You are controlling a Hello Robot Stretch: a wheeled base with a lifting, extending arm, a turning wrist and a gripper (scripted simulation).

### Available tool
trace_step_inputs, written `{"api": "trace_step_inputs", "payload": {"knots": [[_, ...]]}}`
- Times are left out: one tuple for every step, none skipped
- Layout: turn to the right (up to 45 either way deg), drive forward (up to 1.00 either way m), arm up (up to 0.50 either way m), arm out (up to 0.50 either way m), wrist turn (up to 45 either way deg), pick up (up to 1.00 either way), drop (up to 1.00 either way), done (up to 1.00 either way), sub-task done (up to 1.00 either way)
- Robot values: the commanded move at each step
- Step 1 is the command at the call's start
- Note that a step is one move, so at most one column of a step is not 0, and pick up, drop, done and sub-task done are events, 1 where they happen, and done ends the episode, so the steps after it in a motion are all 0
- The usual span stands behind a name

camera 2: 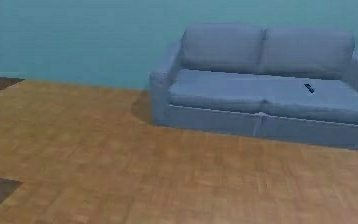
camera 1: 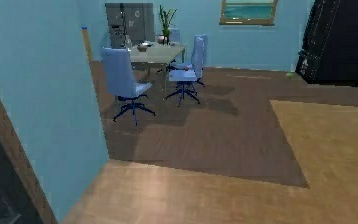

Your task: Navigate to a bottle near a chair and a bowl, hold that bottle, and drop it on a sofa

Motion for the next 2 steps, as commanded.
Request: {"api": "trace_step_inputs", "payload": {"knots": [[0.0,1.0,0.0,0.0,0.0,0.0,0.0,0.0,0.0],[0.0,0.8,0.0,0.0,0.0,0.0,0.0,0.0,0.0]]}}
